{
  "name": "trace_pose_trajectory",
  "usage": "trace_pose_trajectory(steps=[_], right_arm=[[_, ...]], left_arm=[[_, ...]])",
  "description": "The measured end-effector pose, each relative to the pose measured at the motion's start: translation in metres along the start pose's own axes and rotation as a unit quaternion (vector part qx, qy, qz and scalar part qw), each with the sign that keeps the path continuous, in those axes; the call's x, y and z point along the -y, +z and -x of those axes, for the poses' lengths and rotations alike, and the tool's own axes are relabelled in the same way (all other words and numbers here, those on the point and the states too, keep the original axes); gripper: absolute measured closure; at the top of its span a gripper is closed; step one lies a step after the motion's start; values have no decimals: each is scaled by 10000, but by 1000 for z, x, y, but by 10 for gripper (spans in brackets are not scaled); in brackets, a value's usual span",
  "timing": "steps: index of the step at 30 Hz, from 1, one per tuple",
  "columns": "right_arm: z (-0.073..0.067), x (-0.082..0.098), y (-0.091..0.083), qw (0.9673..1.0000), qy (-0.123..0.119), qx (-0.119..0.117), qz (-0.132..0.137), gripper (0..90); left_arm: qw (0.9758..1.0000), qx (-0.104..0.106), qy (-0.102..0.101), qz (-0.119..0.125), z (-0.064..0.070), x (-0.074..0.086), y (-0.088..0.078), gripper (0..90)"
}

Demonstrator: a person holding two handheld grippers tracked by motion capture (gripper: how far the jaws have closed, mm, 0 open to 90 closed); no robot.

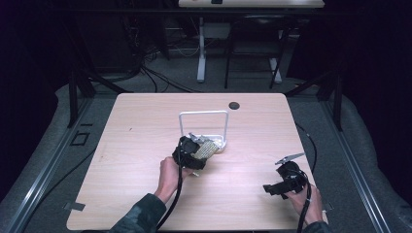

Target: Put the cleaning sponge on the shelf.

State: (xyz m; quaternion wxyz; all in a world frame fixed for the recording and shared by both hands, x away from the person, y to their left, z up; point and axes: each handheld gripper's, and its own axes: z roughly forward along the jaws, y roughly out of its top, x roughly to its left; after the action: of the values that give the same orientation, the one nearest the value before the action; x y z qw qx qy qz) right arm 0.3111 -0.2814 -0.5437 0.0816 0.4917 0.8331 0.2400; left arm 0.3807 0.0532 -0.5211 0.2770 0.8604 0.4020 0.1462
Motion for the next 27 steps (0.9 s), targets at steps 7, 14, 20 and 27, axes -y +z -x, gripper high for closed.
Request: trace_pose_trajectory(steps=[7, 14, 20, 27], right_arm=[[-2, -1, 0, 10000, -11, -17, 24, 107], [-2, -1, -2, 10000, -3, -36, 45, 106], [-1, -1, -6, 9999, -12, -36, 119, 105], [-2, -1, -4, 9999, 1, -41, 139, 105]], left_arm=[[9995, -231, -172, 84, -1, -14, 6, 408], [9986, -426, -264, 183, -4, -26, 12, 401], [9978, -557, -286, 198, -4, -31, 20, 402], [9965, -604, -521, 235, -13, -33, 30, 409]])
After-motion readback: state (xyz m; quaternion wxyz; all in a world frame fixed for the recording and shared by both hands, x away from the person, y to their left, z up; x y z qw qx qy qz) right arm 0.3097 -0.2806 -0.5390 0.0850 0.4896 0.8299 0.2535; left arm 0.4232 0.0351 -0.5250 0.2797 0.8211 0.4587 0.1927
